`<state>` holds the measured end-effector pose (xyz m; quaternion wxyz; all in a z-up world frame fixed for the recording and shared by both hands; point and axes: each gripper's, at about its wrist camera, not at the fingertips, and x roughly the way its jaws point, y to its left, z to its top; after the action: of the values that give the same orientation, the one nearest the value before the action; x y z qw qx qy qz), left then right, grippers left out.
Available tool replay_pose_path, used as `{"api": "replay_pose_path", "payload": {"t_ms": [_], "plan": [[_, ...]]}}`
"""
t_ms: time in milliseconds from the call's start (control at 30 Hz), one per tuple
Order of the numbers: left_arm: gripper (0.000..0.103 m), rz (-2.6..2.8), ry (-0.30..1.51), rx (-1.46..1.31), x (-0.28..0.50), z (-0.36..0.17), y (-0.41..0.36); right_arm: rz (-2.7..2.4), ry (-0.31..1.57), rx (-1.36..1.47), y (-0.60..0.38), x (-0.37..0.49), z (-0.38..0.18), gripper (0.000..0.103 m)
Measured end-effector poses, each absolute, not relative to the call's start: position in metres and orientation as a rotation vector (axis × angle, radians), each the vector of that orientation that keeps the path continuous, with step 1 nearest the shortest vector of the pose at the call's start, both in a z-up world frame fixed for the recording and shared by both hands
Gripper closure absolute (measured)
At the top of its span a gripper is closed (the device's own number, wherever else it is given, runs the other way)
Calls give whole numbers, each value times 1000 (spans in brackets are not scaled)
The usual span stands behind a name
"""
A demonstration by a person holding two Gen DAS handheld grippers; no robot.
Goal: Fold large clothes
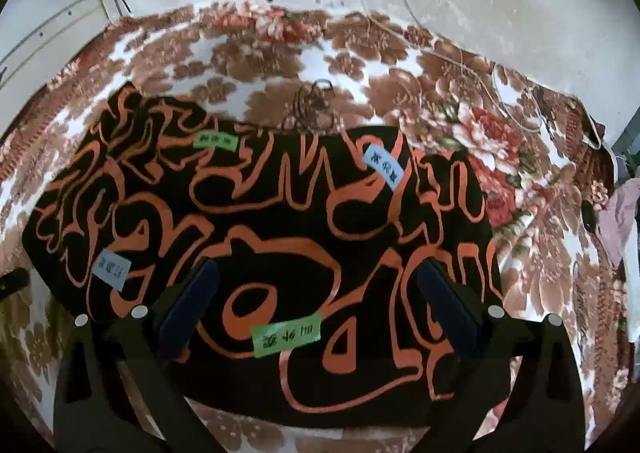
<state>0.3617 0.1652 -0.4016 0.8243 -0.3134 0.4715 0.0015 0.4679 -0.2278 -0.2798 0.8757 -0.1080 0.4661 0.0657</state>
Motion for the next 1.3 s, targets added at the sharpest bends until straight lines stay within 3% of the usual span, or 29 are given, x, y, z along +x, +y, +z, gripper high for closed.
{"api": "replay_pose_path", "payload": {"t_ms": [267,500,733,933,1100,1200,1233,1300], "plan": [[8,-3,864,-977,379,-456,193,103,1005,-241,-224,465,-289,5],[6,-18,814,-951,416,-438,196,52,1044,-216,-229,460,-303,5],[8,-117,720,-797,394,-388,170,21,1061,-222,-223,463,-312,5],[10,-12,808,-848,407,-451,190,7,1071,-226,-217,466,-314,5],[9,-142,657,-831,419,-414,184,-4,1069,-237,-212,468,-313,5],[10,-104,713,-854,425,-443,184,-20,1068,-245,-209,473,-314,5],[18,-81,759,-867,427,-460,184,-26,1071,-240,-210,474,-313,5],[20,-63,772,-772,426,-466,176,-44,1068,-236,-211,475,-310,5]]}}
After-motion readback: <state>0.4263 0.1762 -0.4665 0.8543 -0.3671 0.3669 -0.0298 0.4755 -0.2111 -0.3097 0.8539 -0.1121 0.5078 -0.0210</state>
